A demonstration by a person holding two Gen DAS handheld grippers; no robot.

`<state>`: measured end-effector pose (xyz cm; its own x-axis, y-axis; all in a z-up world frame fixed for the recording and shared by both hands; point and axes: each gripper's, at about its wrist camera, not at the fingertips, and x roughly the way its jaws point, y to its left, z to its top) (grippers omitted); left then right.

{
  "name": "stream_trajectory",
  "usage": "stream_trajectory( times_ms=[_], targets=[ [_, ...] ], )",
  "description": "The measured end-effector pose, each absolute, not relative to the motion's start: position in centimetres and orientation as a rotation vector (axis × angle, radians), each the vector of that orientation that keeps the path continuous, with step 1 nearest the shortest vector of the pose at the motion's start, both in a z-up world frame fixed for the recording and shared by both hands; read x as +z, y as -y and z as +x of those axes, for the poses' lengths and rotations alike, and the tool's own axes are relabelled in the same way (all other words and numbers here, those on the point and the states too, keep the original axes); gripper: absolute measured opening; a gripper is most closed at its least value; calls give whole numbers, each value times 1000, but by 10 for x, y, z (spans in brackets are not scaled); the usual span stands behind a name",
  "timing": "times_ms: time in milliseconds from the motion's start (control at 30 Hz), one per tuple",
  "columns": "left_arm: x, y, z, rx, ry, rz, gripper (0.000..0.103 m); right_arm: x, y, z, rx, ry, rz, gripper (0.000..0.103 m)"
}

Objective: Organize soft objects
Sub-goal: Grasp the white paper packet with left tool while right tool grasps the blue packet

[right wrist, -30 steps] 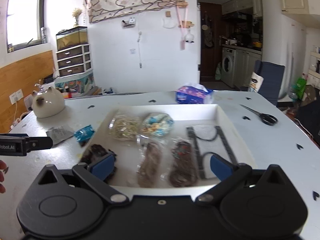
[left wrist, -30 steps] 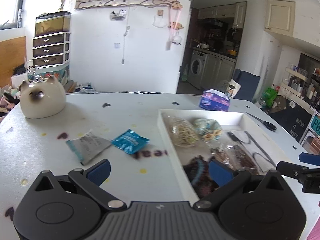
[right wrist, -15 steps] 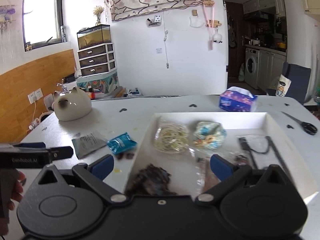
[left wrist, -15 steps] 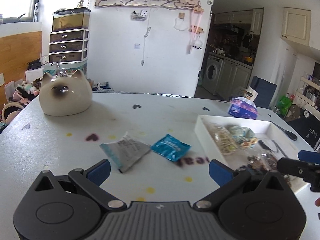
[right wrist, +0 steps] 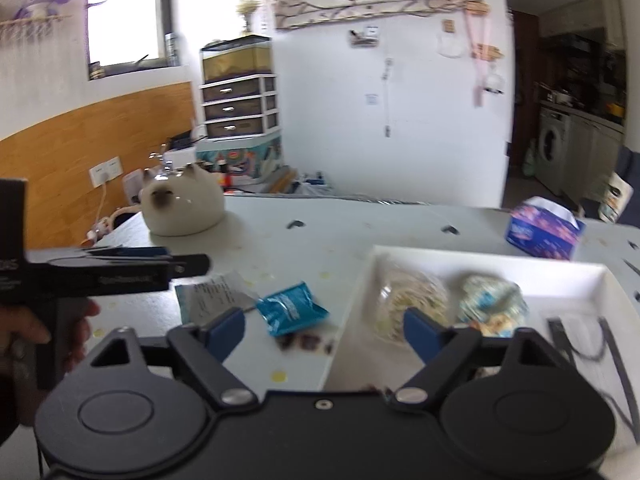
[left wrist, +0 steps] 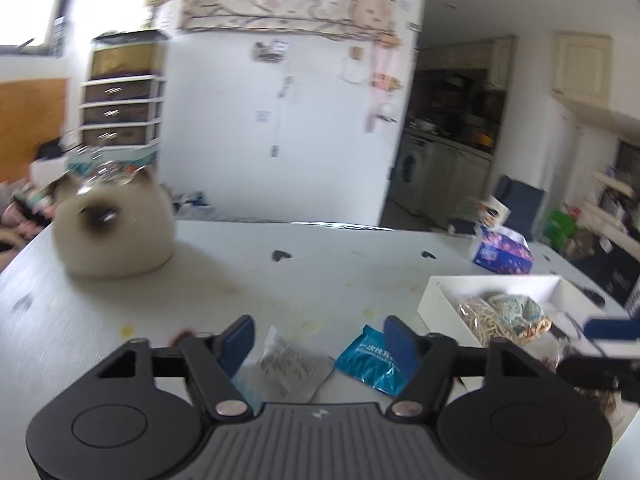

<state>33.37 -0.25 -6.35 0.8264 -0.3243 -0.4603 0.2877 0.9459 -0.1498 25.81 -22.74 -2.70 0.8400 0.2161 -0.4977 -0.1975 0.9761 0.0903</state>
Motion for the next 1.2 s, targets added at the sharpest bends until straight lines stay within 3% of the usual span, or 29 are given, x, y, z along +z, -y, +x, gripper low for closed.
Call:
stream_trajectory(
  times_ms=[133,200,667,700,767,900,1200],
  targets=[
    [-67,7,355,-384,-516,6,51,-23,221,280,273,-547,47,67],
    [-74,8,365,-399,-541,32,48,-23,217,294,299,-573,52,65],
    [-116,5,388,-427,-633,223,50,-66,171,381,408,-767,-218,62],
    [-116,4,388,-436,-633,224,51,-67,169,386,420,-778,-226,62],
    [-115,3,388,-457,-640,228,65,-70,168,397,433,-805,-239,62],
    [-117,5,385,-503,-652,252,68,-77,162,417,449,-866,-297,60],
    [-121,8,386,-494,-661,255,56,-84,157,431,521,-942,-340,54]
  ],
)
